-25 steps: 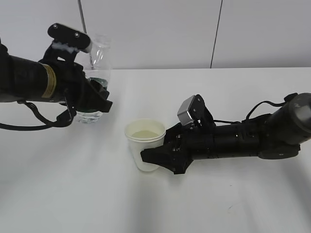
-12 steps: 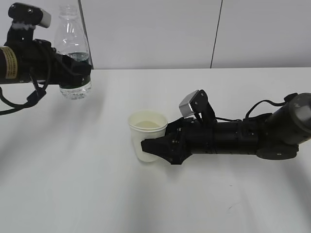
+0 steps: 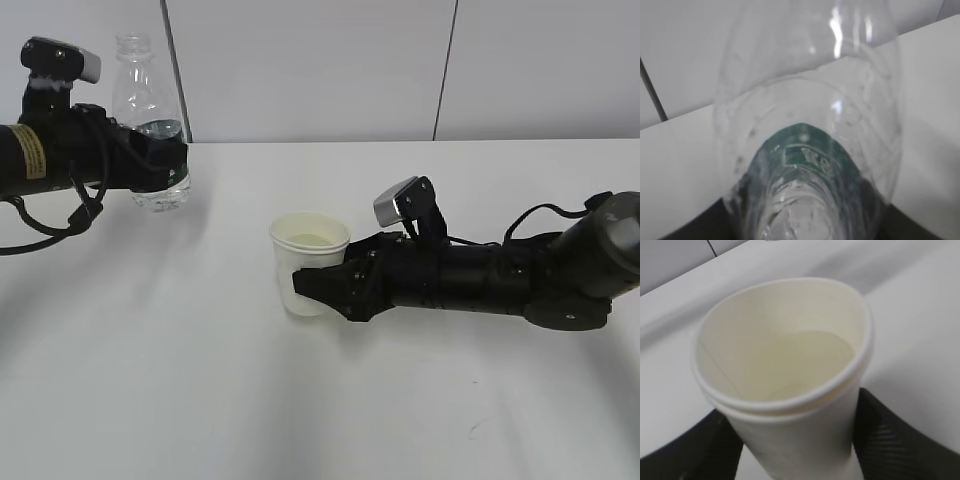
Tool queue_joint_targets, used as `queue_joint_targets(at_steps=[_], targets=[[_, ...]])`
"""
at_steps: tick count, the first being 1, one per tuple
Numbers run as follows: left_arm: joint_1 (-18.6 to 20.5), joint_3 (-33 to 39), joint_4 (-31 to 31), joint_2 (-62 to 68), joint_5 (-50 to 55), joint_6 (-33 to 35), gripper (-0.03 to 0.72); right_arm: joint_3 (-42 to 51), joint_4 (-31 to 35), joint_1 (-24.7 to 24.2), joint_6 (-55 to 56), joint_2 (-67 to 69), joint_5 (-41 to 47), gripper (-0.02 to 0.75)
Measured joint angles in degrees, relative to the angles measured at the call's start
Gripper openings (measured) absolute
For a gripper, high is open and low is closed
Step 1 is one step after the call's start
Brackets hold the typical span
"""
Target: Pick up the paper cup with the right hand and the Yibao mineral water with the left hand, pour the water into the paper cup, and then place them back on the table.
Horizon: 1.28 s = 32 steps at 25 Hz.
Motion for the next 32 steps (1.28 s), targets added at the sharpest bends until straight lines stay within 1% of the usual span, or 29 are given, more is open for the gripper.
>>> queue_joint_targets(at_steps=[3, 8, 12, 19, 23, 27, 32], targets=[[0.0, -0.1, -3.9, 2.7, -2.5, 3.9, 0.305, 0.0, 1.6, 0.0, 0.0, 0.0, 0.0, 0.496], [0.0, -0.2, -6.1, 7.9, -5.3, 7.9, 0.305, 0.0, 5.1, 0.0, 0.0, 0.0, 0.0, 0.496], [0.1, -0.4, -9.1, 11.0, -6.5, 11.3, 0.305, 0.0, 7.2, 0.0, 0.0, 0.0, 0.0, 0.496], [0.2, -0.5, -12.6, 12.7, -8.1, 15.6, 0.305, 0.0, 10.2, 0.0, -0.1, 0.0, 0.0, 0.496], [0.2, -0.5, -13.0, 12.7, -8.1, 16.4, 0.308, 0.0, 12.1, -1.2, -0.3, 0.0, 0.0, 0.496], [0.2, -0.5, -13.2, 12.7, -8.3, 16.7, 0.328, 0.0, 12.2, -3.7, -0.3, 0.0, 0.0, 0.496], [0.2, -0.5, -13.9, 12.7, -8.5, 17.1, 0.333, 0.0, 12.0, -6.6, -0.3, 0.0, 0.1, 0.496]])
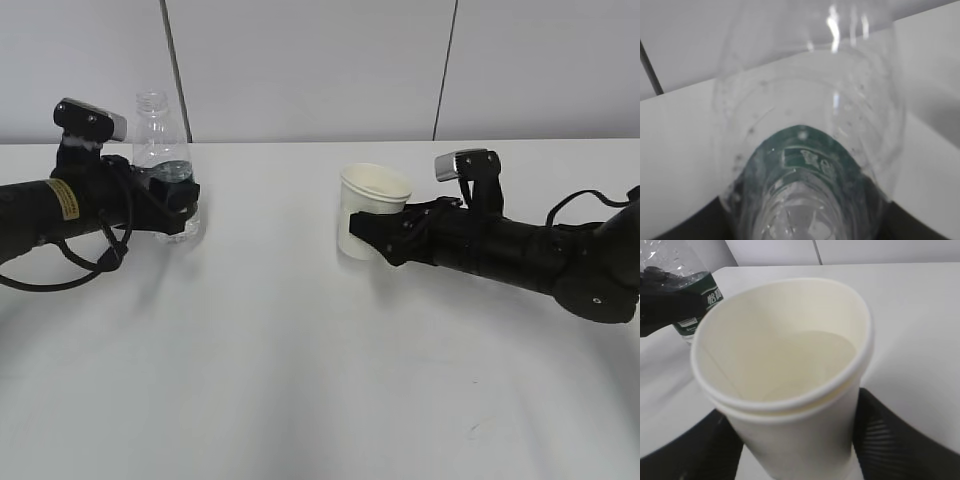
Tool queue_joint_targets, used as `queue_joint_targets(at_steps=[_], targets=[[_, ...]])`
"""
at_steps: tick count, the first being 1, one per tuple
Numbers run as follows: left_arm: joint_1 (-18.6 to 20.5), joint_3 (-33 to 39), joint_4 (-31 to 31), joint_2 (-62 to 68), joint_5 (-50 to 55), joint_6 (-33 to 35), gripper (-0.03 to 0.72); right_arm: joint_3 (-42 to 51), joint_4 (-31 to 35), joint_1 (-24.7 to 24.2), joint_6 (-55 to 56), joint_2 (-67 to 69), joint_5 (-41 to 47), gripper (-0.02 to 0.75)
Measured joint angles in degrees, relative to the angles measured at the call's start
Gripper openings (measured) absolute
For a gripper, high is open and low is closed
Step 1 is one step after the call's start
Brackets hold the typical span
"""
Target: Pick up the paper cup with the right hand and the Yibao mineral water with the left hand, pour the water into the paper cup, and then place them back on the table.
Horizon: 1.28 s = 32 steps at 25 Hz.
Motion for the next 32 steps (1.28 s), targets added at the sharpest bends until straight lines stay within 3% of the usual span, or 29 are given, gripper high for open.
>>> queue_joint_targets(at_steps=[17, 32], targets=[[0.0, 0.0, -1.7, 2.5, -2.5, 0.5, 0.337, 0.0, -2.1, -6.2, -4.3, 0.0, 1.7, 0.496], [0.0, 0.0, -2.0, 2.5, -2.5, 3.0, 0.337, 0.0, 9.1, -7.5, -15.7, 0.0, 5.1, 0.496]])
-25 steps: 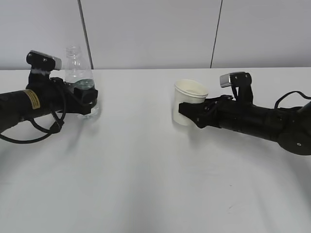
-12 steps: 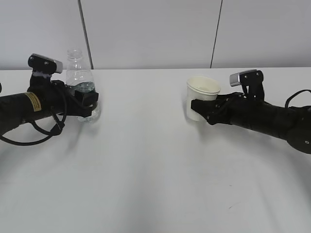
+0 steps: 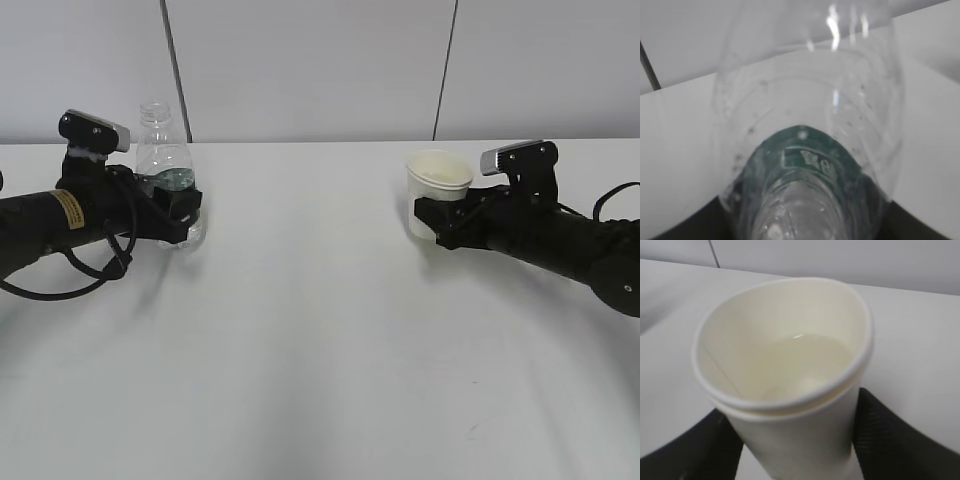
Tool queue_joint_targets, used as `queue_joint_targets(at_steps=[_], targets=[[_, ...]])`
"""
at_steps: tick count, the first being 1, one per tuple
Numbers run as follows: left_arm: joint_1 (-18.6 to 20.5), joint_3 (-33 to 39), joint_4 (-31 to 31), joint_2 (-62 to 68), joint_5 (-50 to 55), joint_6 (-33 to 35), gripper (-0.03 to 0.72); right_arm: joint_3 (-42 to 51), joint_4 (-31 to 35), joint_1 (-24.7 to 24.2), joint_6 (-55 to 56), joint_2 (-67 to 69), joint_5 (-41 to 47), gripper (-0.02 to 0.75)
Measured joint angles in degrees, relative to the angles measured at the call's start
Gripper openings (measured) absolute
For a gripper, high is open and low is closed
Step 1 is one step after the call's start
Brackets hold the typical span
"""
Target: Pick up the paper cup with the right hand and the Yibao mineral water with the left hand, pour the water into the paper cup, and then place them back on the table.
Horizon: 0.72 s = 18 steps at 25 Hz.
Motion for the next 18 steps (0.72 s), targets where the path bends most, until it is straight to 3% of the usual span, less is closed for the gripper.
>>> queue_joint_targets(at_steps=[18], targets=[[0.0, 0.0, -1.3, 0.0, -0.8, 0.1, 0.337, 0.0, 10.2, 0.0, -4.5, 1.4, 0.0, 0.496]])
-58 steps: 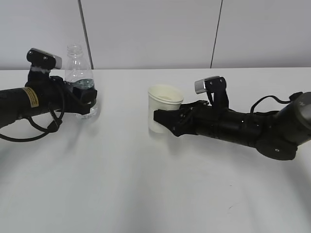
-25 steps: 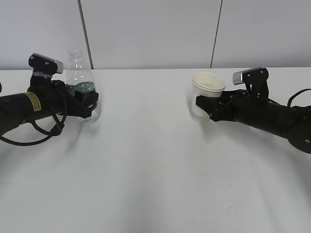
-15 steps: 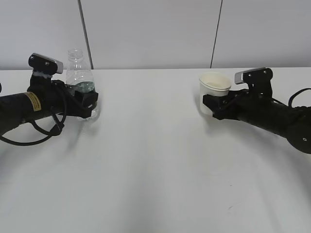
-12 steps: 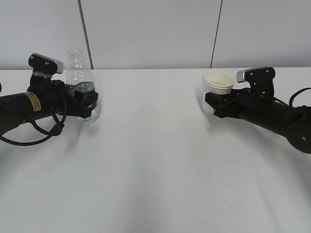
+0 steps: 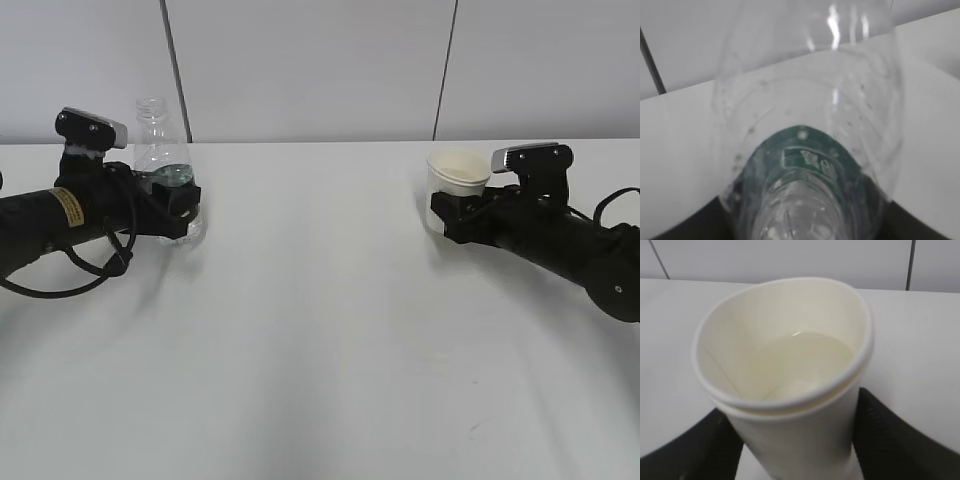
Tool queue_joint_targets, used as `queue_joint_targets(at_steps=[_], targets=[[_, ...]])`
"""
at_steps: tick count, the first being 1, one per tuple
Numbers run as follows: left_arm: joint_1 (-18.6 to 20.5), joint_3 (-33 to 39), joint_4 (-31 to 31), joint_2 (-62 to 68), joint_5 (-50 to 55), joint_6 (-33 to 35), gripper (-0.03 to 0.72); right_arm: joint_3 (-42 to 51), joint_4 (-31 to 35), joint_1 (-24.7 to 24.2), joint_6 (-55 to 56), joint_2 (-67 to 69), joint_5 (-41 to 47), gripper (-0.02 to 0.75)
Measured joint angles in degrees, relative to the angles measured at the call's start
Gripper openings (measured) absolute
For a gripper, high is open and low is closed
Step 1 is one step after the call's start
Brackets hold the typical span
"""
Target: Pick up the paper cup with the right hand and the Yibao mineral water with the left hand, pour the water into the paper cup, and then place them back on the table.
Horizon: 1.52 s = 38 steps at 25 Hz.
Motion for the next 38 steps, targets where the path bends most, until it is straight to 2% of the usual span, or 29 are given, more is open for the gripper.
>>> queue_joint_targets(at_steps=[29, 34, 38], targets=[[0.0, 0.0, -0.5, 0.0, -0.2, 0.5, 0.337, -0.1, 3.4, 0.0, -3.0, 5.5, -6.6, 0.497], [0.0, 0.0, -0.5, 0.0, -0.2, 0.8, 0.337, -0.1, 3.4, 0.0, -3.0, 5.5, -6.6, 0.595], [0.0, 0.0, -0.8, 0.0, -0.2, 1.1, 0.337, 0.4, 3.4, 0.0, -3.0, 5.5, -6.6, 0.622]])
